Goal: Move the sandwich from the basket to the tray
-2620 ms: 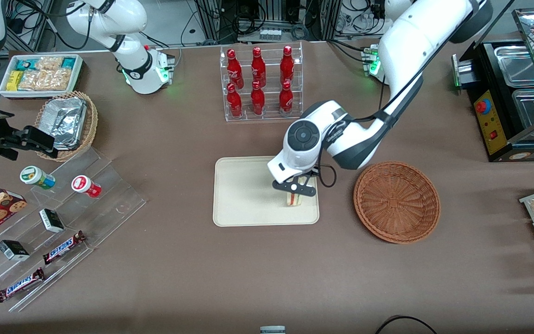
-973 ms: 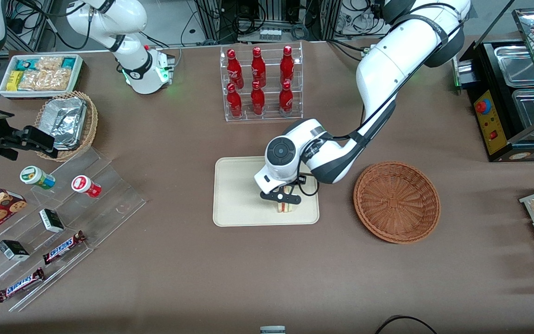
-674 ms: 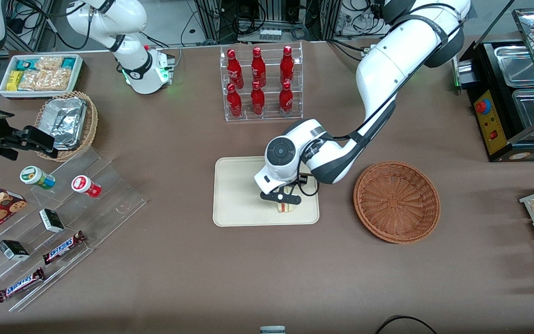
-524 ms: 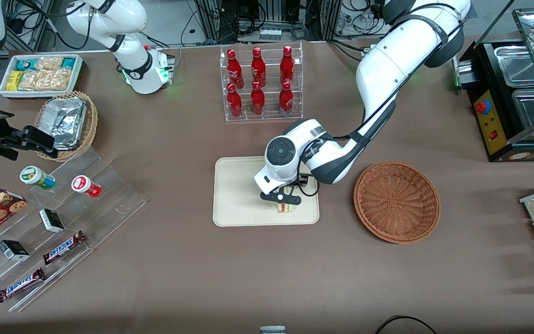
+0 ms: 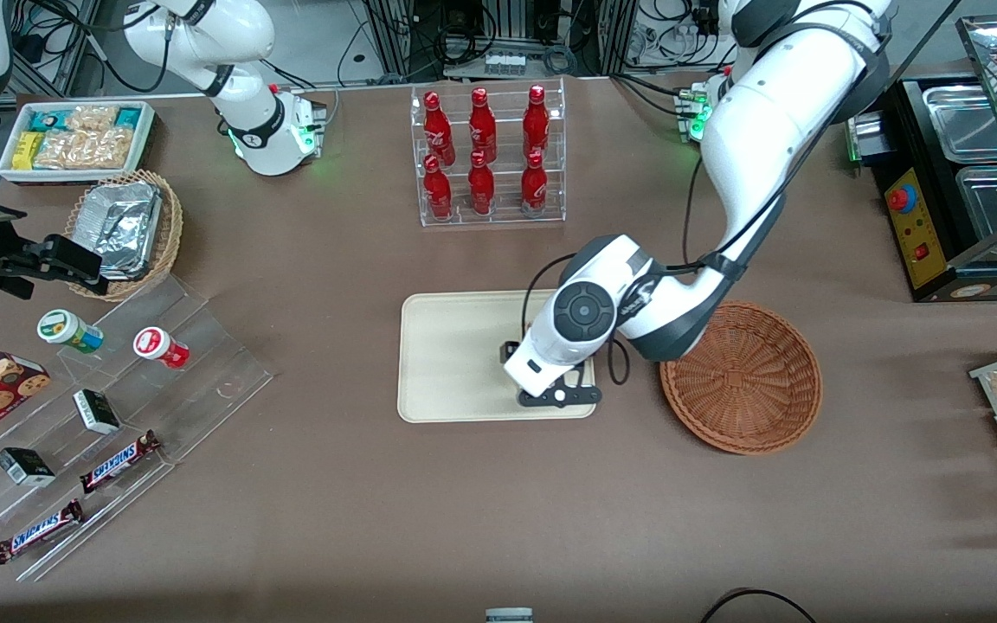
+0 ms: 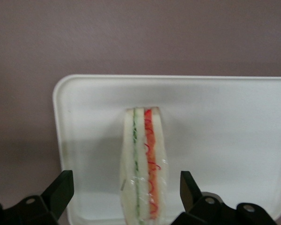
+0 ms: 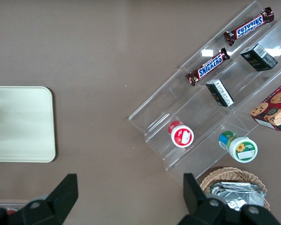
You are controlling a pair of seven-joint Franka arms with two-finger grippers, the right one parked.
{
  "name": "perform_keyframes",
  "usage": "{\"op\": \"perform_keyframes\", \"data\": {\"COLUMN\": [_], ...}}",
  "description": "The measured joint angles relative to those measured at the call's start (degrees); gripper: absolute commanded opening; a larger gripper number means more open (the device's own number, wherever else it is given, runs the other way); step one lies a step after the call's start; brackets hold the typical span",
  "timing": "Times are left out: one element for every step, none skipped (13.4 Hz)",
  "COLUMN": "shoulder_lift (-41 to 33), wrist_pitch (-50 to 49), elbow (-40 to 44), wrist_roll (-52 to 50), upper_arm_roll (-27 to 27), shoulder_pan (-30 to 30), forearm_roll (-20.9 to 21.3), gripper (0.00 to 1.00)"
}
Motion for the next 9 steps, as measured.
{"op": "perform_keyframes", "data": {"shoulder_lift": [-0.06, -0.03, -0.03, -0.05, -0.09, -0.27, -0.61, -1.2, -2.1], "wrist_pitch": [-0.74, -0.99, -1.1, -1.13, -1.3, -2.03, -3.06, -3.81, -4.57], "elbow": [-0.01, -0.05, -0.07, -0.06, 0.02, 0.16, 0.32, 0.49, 0.75], "wrist_roll": [-0.74, -1.24, -1.45, -1.5, -1.5, -1.5, -1.5, -1.58, -1.65], "upper_arm_roll": [-0.27, -0.28, -0.28, -0.28, -0.24, -0.21, -0.18, 0.08, 0.96], "shoulder_pan": [-0.66, -1.44, -1.93, -2.0, -1.79, -1.46, -1.12, -0.84, -0.67], "forearm_roll": [2.28, 3.31, 3.77, 4.0, 4.12, 4.21, 4.34, 4.48, 4.53], "gripper": [1.0, 1.0, 1.0, 1.0, 1.0, 1.0, 1.0, 1.0, 1.0]}}
